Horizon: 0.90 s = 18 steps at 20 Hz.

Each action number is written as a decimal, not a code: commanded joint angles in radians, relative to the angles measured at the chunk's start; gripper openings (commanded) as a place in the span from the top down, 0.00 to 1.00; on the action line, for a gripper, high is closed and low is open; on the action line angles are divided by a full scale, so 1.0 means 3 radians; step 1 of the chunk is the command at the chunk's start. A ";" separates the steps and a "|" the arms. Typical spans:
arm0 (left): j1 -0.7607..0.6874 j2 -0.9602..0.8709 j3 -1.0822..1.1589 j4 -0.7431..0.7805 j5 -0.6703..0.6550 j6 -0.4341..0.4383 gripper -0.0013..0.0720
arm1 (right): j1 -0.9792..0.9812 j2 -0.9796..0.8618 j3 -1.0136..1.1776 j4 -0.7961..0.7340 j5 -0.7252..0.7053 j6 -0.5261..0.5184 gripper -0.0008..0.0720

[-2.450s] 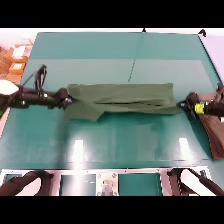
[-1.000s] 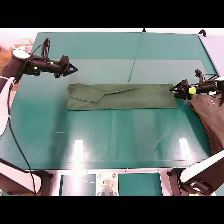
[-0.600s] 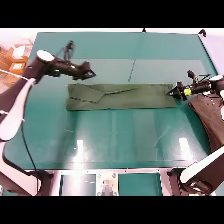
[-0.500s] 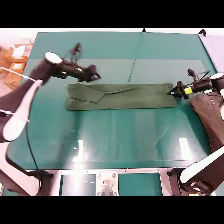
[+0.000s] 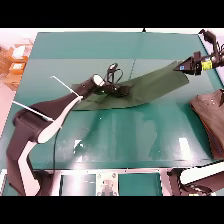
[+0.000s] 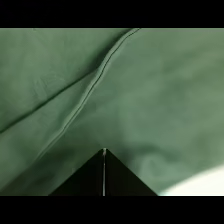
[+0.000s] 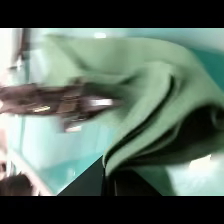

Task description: Fold the shirts.

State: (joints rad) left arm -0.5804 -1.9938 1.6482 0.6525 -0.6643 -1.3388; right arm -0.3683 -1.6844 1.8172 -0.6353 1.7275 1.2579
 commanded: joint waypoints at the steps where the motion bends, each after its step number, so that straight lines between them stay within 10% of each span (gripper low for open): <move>1: -0.0155 -0.0186 0.0209 0.0362 0.0058 -0.0443 0.95 | 0.0196 0.0270 0.0023 0.0089 0.0058 0.0022 0.97; 9: 0.0043 -0.0193 0.0753 0.0645 -0.0930 -0.0516 0.95 | 0.0308 0.0290 0.0022 0.0126 0.0058 0.0188 0.97; 13: 0.0556 -0.0132 0.1584 0.1914 -0.2637 -0.0903 0.95 | 0.0565 0.0290 0.0022 0.0422 -0.0111 0.0332 0.97; 18: 0.1147 0.0381 0.1225 0.3339 -0.3418 -0.0717 0.95 | 0.1584 0.0178 0.0018 0.0420 -0.1047 0.0435 0.97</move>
State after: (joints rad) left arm -0.3260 -1.9419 2.0377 1.3811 -1.4948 -1.5822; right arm -0.0452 -1.6119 1.8225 -0.5232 1.5837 1.3678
